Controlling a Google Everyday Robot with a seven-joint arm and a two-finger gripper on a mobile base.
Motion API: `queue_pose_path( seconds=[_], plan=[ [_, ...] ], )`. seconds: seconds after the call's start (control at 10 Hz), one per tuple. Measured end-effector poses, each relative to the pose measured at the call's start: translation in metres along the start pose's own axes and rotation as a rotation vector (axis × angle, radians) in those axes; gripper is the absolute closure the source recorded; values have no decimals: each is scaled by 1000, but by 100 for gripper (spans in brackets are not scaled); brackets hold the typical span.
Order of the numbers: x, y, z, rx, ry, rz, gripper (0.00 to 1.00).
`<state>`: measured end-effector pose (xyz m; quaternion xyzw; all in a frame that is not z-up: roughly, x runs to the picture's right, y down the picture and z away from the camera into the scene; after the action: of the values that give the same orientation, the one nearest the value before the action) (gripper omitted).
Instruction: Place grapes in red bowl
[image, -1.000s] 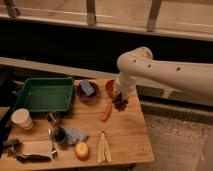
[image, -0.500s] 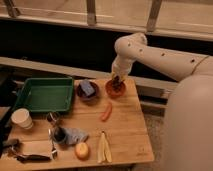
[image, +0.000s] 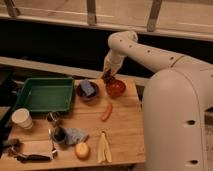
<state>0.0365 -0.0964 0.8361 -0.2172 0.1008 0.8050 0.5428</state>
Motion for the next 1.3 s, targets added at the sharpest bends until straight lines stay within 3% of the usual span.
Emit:
queue_pose_path(
  seconds=[0.3,0.6,0.8,1.0,1.3],
  plan=[
    [-1,-2,-2,-1,-3,4,69],
    [-3,-2,1,5,-4,11,80],
    [-20,-12,5,18,-16,40,67],
    [-48,-26,10,42,-28,77,46],
    [-55,-35,18,45,-17,94,22]
  ],
)
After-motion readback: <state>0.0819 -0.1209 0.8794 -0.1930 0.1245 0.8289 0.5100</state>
